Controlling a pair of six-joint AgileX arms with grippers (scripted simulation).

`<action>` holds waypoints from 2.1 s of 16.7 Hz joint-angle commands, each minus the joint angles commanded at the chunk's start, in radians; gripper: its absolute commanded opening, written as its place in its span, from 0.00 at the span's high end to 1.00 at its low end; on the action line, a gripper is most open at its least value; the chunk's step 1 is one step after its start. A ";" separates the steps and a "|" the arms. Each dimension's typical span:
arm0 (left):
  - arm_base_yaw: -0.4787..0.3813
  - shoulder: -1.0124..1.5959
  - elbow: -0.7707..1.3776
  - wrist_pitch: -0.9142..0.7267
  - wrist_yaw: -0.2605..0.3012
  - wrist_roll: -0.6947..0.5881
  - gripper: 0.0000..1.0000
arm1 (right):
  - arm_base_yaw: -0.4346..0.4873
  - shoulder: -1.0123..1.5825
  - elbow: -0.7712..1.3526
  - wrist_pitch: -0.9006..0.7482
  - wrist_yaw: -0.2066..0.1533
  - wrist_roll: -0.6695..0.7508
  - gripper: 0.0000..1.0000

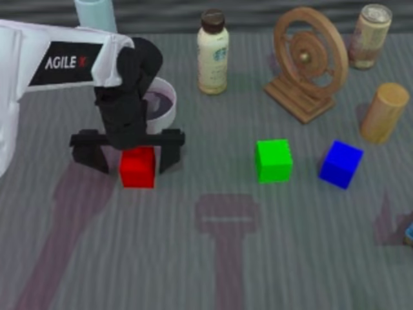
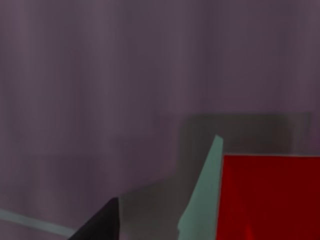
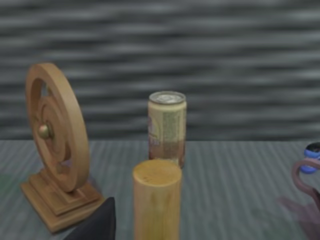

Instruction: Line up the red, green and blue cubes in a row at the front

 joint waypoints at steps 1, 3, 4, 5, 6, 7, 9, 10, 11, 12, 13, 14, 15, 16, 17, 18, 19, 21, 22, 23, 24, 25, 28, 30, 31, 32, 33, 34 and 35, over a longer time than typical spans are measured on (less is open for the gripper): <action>0.000 0.000 0.000 0.000 0.000 0.000 0.38 | 0.000 0.000 0.000 0.000 0.000 0.000 0.00; 0.000 0.000 0.000 0.000 0.000 0.000 0.53 | 0.000 0.000 0.000 0.000 0.000 0.000 0.00; 0.000 0.000 0.000 0.000 0.000 0.000 0.60 | 0.000 0.000 0.000 0.000 0.000 0.000 0.00; 0.000 0.000 0.000 0.000 0.000 0.000 0.68 | 0.000 0.000 0.000 0.000 0.000 0.000 0.00; 0.000 0.000 0.000 0.000 0.000 0.000 0.75 | 0.000 0.000 0.000 0.000 0.000 0.000 0.00; 0.000 0.000 0.000 0.000 0.000 0.000 0.83 | 0.000 0.000 0.000 0.000 0.000 0.000 0.00; 0.000 0.000 0.000 0.000 0.000 0.000 0.98 | 0.000 0.000 0.000 0.000 0.000 0.000 0.00; 0.000 0.000 0.000 0.000 0.000 0.000 1.00 | 0.000 0.000 0.000 0.000 0.000 0.000 0.00; 0.000 0.000 0.000 0.000 0.000 0.000 1.00 | 0.000 0.000 0.000 0.000 0.000 0.000 0.00; 0.000 0.000 0.000 0.000 0.000 0.000 1.00 | 0.000 0.000 0.000 0.000 0.000 0.000 0.00; 0.000 0.000 0.000 0.000 0.000 0.000 1.00 | 0.000 0.000 0.000 0.000 0.000 0.000 0.00; 0.000 0.000 0.000 0.000 0.000 0.000 1.00 | 0.000 0.000 0.000 0.000 0.000 0.000 0.00; 0.000 0.000 0.000 0.000 0.000 0.000 1.00 | 0.000 0.000 0.000 0.000 0.000 0.000 0.00; 0.000 0.000 0.000 0.000 0.000 0.000 1.00 | 0.000 0.000 0.000 0.000 0.000 0.000 0.00; 0.000 0.000 0.000 0.000 0.000 0.000 1.00 | 0.000 0.000 0.000 0.000 0.000 0.000 0.00; 0.002 -0.025 0.005 -0.010 -0.007 0.005 1.00 | 0.000 0.000 0.000 0.000 0.000 0.000 0.00; 0.002 -0.026 0.009 -0.013 -0.007 0.005 1.00 | 0.000 0.000 0.000 0.000 0.000 0.000 0.00; 0.006 -0.040 0.037 -0.052 -0.007 0.003 1.00 | 0.000 0.000 0.000 0.000 0.000 0.000 0.00; 0.010 -0.053 0.056 -0.087 -0.007 0.002 1.00 | 0.000 0.000 0.000 0.000 0.000 0.000 0.00; 0.013 -0.067 0.077 -0.128 -0.008 0.001 1.00 | 0.000 0.000 0.000 0.000 0.000 0.000 0.00; 0.016 -0.081 0.098 -0.170 -0.008 0.001 1.00 | 0.000 0.000 0.000 0.000 0.000 0.000 0.00; 0.018 -0.095 0.117 -0.202 -0.008 0.002 1.00 | 0.000 0.000 0.000 0.000 0.000 0.000 0.00; 0.021 -0.117 0.141 -0.238 -0.008 0.003 1.00 | 0.000 0.000 0.000 0.000 0.000 0.000 0.00; 0.021 -0.117 0.141 -0.238 -0.008 0.003 1.00 | 0.000 0.000 0.000 0.000 0.000 0.000 0.00; 0.016 -0.114 0.138 -0.235 -0.009 0.004 1.00 | 0.000 0.000 0.000 0.000 0.000 0.000 0.00; 0.014 -0.116 0.136 -0.235 -0.009 0.003 1.00 | 0.000 0.000 0.000 0.000 0.000 0.000 0.00; 0.004 -0.128 0.123 -0.231 -0.009 -0.007 1.00 | 0.000 0.000 0.000 0.000 0.000 0.000 0.00; -0.013 -0.149 0.100 -0.225 -0.009 -0.025 1.00 | 0.000 0.000 0.000 0.000 0.000 0.000 0.00; -0.035 -0.178 0.067 -0.218 -0.010 -0.049 1.00 | 0.000 0.000 0.000 0.000 0.000 0.000 0.00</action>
